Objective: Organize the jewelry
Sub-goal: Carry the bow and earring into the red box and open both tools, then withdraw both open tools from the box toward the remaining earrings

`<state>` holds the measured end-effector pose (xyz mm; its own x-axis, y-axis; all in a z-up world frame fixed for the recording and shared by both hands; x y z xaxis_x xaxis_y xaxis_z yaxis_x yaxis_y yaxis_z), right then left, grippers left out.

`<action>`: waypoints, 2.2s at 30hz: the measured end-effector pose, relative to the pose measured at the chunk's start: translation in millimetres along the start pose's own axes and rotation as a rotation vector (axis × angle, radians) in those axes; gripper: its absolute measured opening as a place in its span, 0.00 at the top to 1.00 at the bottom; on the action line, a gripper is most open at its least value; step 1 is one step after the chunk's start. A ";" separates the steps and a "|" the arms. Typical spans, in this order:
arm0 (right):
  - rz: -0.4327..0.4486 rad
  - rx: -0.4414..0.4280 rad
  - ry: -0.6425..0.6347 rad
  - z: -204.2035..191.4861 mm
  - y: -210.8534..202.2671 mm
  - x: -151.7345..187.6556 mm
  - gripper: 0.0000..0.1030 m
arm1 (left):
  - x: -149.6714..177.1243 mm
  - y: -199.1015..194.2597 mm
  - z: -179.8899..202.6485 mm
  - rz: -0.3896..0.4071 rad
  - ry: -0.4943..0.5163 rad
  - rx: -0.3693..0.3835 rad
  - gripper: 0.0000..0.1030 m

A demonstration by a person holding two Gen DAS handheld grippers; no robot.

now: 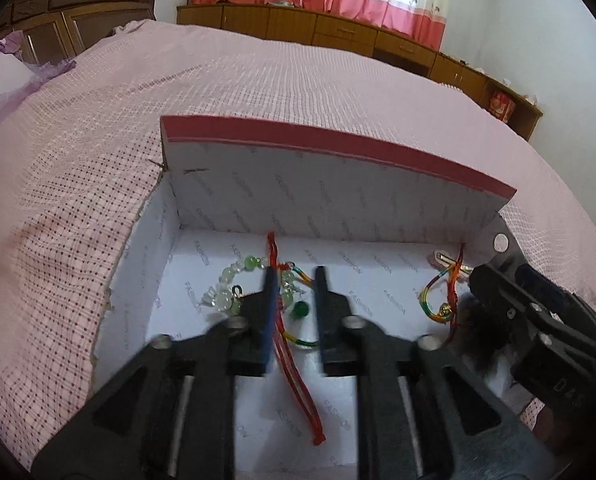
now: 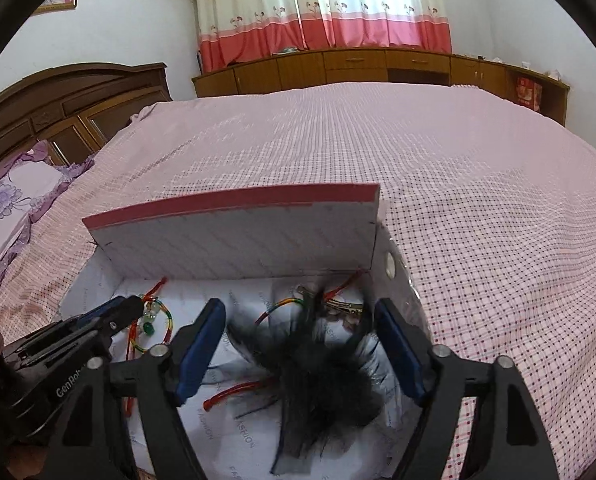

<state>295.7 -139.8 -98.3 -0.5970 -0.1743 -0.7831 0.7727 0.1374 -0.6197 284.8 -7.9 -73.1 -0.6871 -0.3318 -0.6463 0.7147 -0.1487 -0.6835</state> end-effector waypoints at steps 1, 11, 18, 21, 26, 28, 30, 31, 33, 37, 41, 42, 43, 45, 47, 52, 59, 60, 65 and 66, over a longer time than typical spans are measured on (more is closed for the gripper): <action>0.001 0.000 0.000 0.1 -1.0 -0.6 0.20 | 0.2 -1.3 -0.2 -0.003 -0.004 0.007 0.77; 0.045 -0.018 0.026 7.2 -33.7 -4.8 0.18 | 2.8 -32.1 3.7 -0.005 0.010 0.040 0.73; 0.094 -0.030 0.045 6.7 -71.8 -6.8 0.18 | 3.3 -65.1 5.3 0.005 -0.006 0.070 0.72; 0.114 -0.036 0.040 4.0 -89.3 -4.6 0.18 | 1.6 -78.6 6.1 0.012 -0.012 0.079 0.72; 0.135 -0.047 0.066 1.4 -112.8 2.3 0.18 | 7.7 -103.1 9.5 0.020 0.006 0.102 0.71; 0.142 -0.052 0.070 -0.9 -121.8 5.5 0.18 | 9.2 -112.6 13.1 0.025 0.017 0.109 0.71; 0.149 -0.059 0.070 -4.0 -131.9 7.9 0.18 | 12.5 -124.0 13.2 0.030 0.019 0.120 0.71; 0.151 -0.062 0.069 -4.3 -135.9 8.5 0.18 | 14.1 -128.7 13.1 0.032 0.018 0.125 0.71; 0.162 -0.065 0.064 -7.4 -146.8 10.7 0.18 | 17.7 -137.8 11.1 0.037 0.016 0.131 0.71; 0.189 -0.069 0.051 -13.2 -165.5 12.7 0.18 | 23.3 -150.9 7.4 0.042 0.023 0.125 0.71; 0.205 -0.077 0.037 -20.8 -181.5 17.3 0.18 | 29.2 -166.1 -1.6 0.047 0.031 0.110 0.71; 0.207 -0.082 0.031 -23.1 -185.3 19.1 0.18 | 30.6 -168.9 -4.1 0.047 0.031 0.106 0.71; 0.208 -0.084 0.027 -25.0 -187.8 20.7 0.18 | 32.6 -172.1 -7.2 0.046 0.030 0.104 0.70; 0.212 -0.086 0.019 -29.0 -194.9 25.9 0.18 | 37.6 -177.7 -13.5 0.042 0.031 0.098 0.70; 0.212 -0.089 0.016 -31.8 -199.9 31.0 0.18 | 43.5 -182.0 -18.5 0.037 0.033 0.089 0.70; 0.210 -0.083 0.002 -35.7 -210.1 44.3 0.18 | 63.3 -188.5 -30.3 0.015 0.036 0.076 0.70; 0.205 -0.076 -0.007 -35.8 -219.9 64.0 0.18 | 89.7 -182.3 -43.9 -0.028 0.044 0.057 0.70; 0.204 -0.075 -0.007 -35.7 -221.2 66.9 0.18 | 92.5 -181.7 -45.6 -0.032 0.044 0.057 0.70; 0.197 -0.075 -0.001 -35.6 -223.6 78.3 0.18 | 107.0 -172.2 -52.1 -0.059 0.055 0.062 0.71; 0.195 -0.076 0.002 -35.5 -223.5 80.5 0.18 | 109.3 -170.5 -52.7 -0.065 0.058 0.066 0.71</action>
<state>67.3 -149.9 -24.7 -0.4381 -0.1348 -0.8888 0.8554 0.2415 -0.4582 80.9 30.3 -45.1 -0.7376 -0.2649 -0.6211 0.6738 -0.2303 -0.7021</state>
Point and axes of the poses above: each gripper's, at about its wrist camera, not at the fingertips, and y roughly the way its jaws point, z to its right, x to its underside, the point moved 5 cm from there along y, roughly the way its jaws point, and after that the axes turned 14 degrees about -y, right-handed, at the moved point
